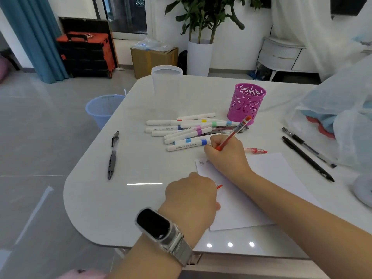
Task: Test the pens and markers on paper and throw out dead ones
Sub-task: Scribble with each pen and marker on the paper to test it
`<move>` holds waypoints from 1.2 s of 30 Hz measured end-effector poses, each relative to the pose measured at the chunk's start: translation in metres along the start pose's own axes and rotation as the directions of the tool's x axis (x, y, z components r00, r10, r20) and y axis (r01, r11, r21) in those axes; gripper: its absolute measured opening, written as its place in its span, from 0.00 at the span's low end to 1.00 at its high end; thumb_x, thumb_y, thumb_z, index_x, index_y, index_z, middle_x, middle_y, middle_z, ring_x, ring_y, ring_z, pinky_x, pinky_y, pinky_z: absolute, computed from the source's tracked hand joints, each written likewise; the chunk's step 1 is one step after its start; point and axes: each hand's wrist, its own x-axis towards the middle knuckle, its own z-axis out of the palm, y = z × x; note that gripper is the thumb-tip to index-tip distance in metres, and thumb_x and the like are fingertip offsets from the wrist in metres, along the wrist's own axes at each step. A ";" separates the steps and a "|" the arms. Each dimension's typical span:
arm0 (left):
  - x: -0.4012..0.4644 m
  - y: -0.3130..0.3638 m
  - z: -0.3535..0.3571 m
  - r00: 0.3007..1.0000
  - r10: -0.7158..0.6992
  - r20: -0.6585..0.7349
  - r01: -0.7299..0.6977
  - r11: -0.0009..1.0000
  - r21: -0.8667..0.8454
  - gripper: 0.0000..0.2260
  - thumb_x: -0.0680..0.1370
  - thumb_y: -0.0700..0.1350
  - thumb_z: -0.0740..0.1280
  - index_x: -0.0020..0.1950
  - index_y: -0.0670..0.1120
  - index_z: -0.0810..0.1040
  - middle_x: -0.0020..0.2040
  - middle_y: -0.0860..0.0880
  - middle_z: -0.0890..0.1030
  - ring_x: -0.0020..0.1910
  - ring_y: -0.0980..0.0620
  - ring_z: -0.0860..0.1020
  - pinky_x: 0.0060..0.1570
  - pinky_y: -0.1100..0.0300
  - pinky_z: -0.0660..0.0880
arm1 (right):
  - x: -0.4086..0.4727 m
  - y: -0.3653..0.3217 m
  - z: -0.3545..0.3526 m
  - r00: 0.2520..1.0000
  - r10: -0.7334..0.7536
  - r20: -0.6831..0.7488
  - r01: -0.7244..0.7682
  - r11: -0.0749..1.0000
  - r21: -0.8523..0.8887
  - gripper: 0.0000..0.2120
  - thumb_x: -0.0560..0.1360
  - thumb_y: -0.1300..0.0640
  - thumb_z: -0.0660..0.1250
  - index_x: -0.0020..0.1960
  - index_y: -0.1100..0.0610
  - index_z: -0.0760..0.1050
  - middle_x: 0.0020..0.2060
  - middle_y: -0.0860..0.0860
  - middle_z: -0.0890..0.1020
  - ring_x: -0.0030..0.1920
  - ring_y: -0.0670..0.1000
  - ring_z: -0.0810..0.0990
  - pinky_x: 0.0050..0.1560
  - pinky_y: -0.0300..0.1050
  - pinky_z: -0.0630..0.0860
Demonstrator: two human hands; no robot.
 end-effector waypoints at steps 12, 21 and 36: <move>0.001 0.000 -0.002 0.999 -0.023 0.024 0.023 1.000 -0.006 0.15 0.80 0.54 0.60 0.60 0.45 0.71 0.56 0.46 0.71 0.54 0.46 0.74 0.45 0.56 0.64 | 0.004 -0.002 -0.008 0.987 0.146 0.061 -0.152 0.980 0.127 0.17 0.70 0.66 0.63 0.27 0.55 0.62 0.22 0.49 0.65 0.25 0.45 0.65 0.28 0.36 0.64; -0.006 -0.001 -0.003 0.997 0.033 -0.066 -0.042 0.990 -0.134 0.14 0.81 0.56 0.52 0.46 0.47 0.65 0.41 0.51 0.68 0.40 0.51 0.70 0.41 0.58 0.66 | 0.000 -0.024 -0.068 0.819 0.509 0.265 -0.484 0.366 0.795 0.17 0.74 0.51 0.69 0.33 0.53 0.65 0.22 0.47 0.61 0.23 0.45 0.58 0.20 0.35 0.55; -0.017 0.010 -0.021 0.908 0.143 -0.394 -0.239 0.949 -0.205 0.09 0.83 0.49 0.52 0.59 0.53 0.69 0.51 0.56 0.77 0.48 0.56 0.76 0.49 0.58 0.75 | -0.078 -0.056 -0.131 0.928 0.369 0.059 -0.307 0.664 0.681 0.15 0.80 0.60 0.57 0.38 0.65 0.74 0.29 0.62 0.80 0.27 0.55 0.76 0.26 0.44 0.74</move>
